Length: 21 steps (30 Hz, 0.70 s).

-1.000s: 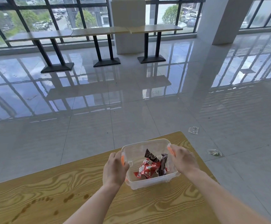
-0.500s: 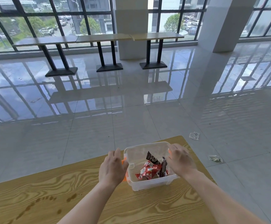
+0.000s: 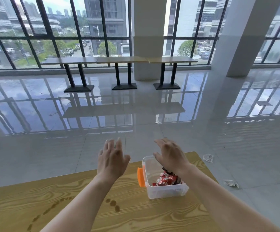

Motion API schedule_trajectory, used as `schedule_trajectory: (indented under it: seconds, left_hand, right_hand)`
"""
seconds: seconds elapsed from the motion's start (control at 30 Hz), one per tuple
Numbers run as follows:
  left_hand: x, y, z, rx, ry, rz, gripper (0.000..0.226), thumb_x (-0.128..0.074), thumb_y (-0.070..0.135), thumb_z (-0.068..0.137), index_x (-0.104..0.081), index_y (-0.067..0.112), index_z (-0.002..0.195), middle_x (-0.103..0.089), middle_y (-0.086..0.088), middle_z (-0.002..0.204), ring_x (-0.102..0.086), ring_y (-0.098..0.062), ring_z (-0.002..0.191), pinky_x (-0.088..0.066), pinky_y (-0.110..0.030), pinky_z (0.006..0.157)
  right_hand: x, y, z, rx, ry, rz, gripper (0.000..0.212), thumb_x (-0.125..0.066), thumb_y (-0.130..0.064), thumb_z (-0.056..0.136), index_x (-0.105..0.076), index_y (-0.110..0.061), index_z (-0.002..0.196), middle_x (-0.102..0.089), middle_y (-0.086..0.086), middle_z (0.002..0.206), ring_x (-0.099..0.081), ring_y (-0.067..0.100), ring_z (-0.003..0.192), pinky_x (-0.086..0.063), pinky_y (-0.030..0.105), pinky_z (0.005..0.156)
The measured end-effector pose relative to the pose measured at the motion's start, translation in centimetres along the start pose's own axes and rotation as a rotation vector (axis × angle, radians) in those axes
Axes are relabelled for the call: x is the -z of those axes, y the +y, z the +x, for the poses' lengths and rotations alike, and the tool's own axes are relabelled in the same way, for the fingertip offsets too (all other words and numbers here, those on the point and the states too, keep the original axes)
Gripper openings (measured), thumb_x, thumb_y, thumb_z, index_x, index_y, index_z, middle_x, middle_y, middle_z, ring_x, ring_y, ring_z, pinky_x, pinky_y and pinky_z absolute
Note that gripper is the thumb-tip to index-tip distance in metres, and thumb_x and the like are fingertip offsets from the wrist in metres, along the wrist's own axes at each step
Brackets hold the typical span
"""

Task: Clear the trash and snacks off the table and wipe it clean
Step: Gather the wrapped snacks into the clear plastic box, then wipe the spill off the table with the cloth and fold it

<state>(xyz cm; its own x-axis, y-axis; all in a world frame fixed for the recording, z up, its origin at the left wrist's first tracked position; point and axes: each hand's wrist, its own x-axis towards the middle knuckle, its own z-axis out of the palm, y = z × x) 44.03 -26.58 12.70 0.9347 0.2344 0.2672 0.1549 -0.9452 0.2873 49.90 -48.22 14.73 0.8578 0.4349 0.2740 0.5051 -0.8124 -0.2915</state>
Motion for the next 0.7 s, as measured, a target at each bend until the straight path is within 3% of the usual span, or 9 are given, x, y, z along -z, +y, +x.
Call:
schedule_trajectory:
  seconds: [0.2,0.43,0.7]
  left_hand:
    - [7.2,-3.4,-0.5,-0.008,0.104,0.069,0.078,-0.053,0.047,0.092,-0.016,0.015,0.153,-0.016,-0.015,0.161,-0.009,-0.032,0.150,-0.022,-0.051,0.118]
    - [15.4,-6.9,-0.1,-0.023,0.233,0.092,0.076,-0.055,0.047,0.091,-0.023,0.012,0.151,-0.018,-0.017,0.160,-0.011,-0.035,0.149,-0.024,-0.057,0.116]
    - [21.5,-9.2,0.0,-0.040,0.342,0.127,0.081,-0.056,0.048,0.089,-0.018,0.016,0.153,-0.016,-0.016,0.161,-0.009,-0.034,0.150,-0.023,-0.056,0.117]
  right_hand:
    - [3.9,-7.5,0.9,0.122,0.131,-0.037,0.050,-0.067,-0.032,0.090,-0.054,-0.012,0.134,-0.065,0.008,0.123,-0.061,0.026,0.110,-0.051,0.036,0.093]
    - [9.2,-16.0,2.1,0.213,0.245,-0.039,0.053,-0.065,-0.033,0.091,-0.051,-0.012,0.137,-0.062,0.008,0.128,-0.058,0.027,0.115,-0.047,0.037,0.094]
    - [13.9,-21.8,2.5,0.252,0.307,-0.038,0.054,-0.064,-0.033,0.092,-0.049,-0.013,0.140,-0.059,0.010,0.132,-0.053,0.028,0.120,-0.043,0.037,0.097]
